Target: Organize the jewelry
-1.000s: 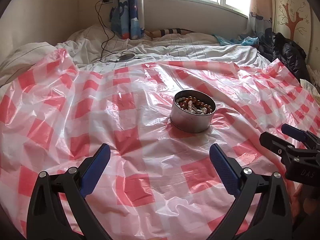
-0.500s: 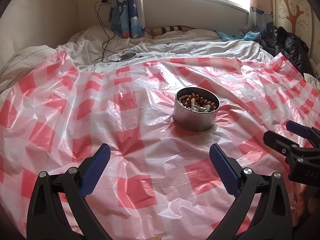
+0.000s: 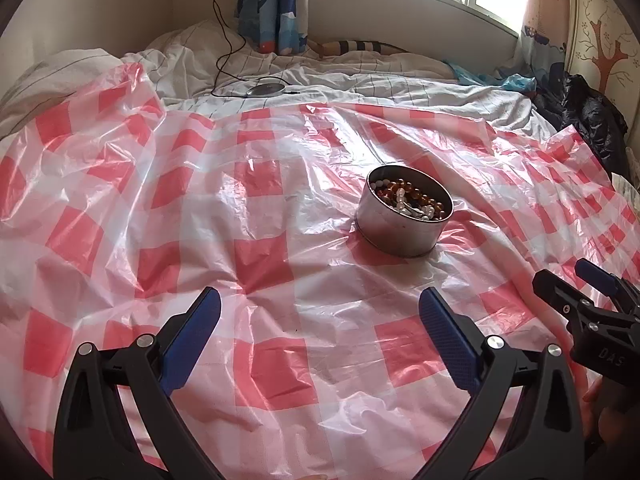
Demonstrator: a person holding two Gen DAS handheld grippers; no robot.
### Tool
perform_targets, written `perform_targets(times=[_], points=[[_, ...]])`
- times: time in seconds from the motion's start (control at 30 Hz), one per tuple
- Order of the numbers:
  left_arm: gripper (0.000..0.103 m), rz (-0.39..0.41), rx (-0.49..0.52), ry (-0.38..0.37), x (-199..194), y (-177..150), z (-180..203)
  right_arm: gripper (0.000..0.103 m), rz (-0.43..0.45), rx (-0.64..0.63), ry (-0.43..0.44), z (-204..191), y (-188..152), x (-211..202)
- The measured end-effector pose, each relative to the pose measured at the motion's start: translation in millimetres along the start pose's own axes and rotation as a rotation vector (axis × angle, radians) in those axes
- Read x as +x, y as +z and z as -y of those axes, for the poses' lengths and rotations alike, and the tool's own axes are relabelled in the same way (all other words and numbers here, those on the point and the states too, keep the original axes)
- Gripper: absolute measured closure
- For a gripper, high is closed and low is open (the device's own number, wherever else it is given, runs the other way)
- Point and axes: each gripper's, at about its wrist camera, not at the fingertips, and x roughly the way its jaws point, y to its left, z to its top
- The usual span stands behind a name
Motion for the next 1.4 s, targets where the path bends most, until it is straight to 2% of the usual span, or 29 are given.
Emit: perform_targets(times=[0.33, 1.4], points=[[0.008, -0.042, -0.016, 0.044, 8.3, -1.2, -5.4, 0.008, -0.014, 0.004, -0.018, 1.8, -0.1, 4.9], [0.008, -0.024, -0.006, 0.019, 7.4, 0.7, 2.3, 0.008, -0.018, 0.004, -0.007, 0.3, -0.3, 6.5]])
